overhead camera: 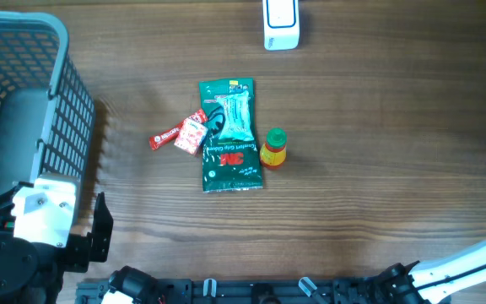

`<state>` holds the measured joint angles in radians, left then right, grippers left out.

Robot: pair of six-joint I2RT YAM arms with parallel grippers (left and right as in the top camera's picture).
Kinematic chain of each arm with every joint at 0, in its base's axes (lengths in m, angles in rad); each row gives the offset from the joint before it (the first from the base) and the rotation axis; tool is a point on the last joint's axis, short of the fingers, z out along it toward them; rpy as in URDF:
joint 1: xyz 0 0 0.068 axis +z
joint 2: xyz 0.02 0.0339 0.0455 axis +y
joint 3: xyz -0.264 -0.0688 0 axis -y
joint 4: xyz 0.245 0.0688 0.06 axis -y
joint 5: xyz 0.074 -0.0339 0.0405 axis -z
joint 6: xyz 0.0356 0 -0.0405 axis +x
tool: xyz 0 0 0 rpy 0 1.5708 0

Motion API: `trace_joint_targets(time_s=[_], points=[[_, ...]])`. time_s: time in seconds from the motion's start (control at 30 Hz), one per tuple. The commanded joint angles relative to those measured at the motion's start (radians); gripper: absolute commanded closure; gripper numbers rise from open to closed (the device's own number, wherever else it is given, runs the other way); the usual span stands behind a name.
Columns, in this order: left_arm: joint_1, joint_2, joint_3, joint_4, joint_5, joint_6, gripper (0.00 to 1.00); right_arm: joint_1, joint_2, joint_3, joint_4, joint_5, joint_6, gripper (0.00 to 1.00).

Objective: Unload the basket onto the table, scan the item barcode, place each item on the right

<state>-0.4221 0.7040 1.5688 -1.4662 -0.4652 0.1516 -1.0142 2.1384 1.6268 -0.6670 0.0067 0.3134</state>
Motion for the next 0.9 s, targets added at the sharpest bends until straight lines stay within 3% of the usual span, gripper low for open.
trace_joint_targets(time_s=[0.0,0.3,0.63,0.77,0.87], points=[[0.008,0.005,0.002,0.002,0.008,-0.009,0.00,0.008,-0.178,0.059,0.012,-0.016,0.005,0.00],[0.008,0.005,0.002,0.002,0.008,-0.009,0.00,0.048,-0.428,0.059,-0.033,-0.028,0.249,0.00],[0.008,0.005,0.002,0.002,0.008,-0.009,0.00,0.235,-0.490,0.056,-0.224,-0.346,0.540,0.00],[0.008,0.005,0.002,0.002,0.008,-0.009,0.00,0.351,-0.490,0.050,-0.290,-0.415,0.556,0.00],[0.008,0.005,0.002,0.002,0.008,-0.009,0.00,0.473,-0.490,0.048,-0.301,-0.428,0.476,0.00]])
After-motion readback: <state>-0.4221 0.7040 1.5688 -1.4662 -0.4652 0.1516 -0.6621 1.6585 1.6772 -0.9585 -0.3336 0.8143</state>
